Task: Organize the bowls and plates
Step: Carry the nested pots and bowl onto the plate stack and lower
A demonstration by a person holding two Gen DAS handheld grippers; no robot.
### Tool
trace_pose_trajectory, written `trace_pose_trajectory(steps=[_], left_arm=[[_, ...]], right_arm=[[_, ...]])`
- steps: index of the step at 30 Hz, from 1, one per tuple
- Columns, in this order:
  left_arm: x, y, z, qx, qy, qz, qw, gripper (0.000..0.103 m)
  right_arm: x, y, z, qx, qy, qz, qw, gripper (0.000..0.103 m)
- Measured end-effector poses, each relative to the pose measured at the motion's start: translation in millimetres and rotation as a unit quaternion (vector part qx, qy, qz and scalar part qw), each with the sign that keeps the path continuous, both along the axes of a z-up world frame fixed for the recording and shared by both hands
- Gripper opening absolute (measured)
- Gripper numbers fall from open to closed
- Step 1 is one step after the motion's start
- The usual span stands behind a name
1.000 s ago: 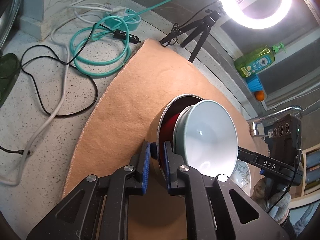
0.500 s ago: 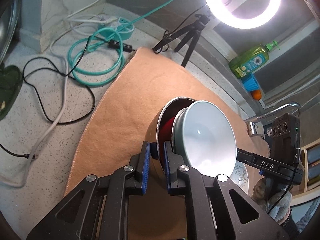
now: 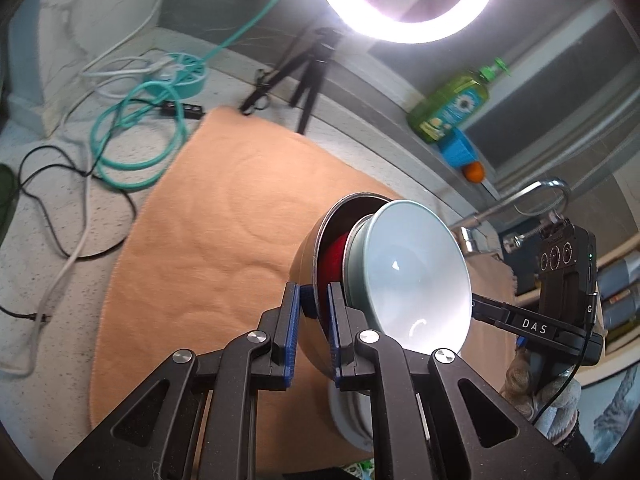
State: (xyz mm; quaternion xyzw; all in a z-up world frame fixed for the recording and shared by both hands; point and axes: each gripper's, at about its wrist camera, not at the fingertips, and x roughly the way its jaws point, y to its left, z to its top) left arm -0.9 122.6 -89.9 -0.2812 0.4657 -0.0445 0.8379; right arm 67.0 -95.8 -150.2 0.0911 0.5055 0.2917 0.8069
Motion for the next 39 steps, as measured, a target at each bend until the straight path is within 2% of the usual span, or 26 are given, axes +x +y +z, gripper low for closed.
trace_pose_trajectory(steps=[8,22,39], left_arm=[[4,-41,10,0.003,-0.011,-0.050,0.9987,0.010],[0,-101,-7,0.005,0.018,-0.128,0.9916,0.010],[-8,-110,-20,0.017,0.035,-0.129,0.9909,0.010]], right_arm=[[-23,-50,4,0.004,-0.002,-0.039,0.999,0.013],[-59,-113,-8,-0.002,0.003,-0.100,0.995,0.013],[-73,-115,-26,-0.002,0.007,-0.105,0.994,0.013]])
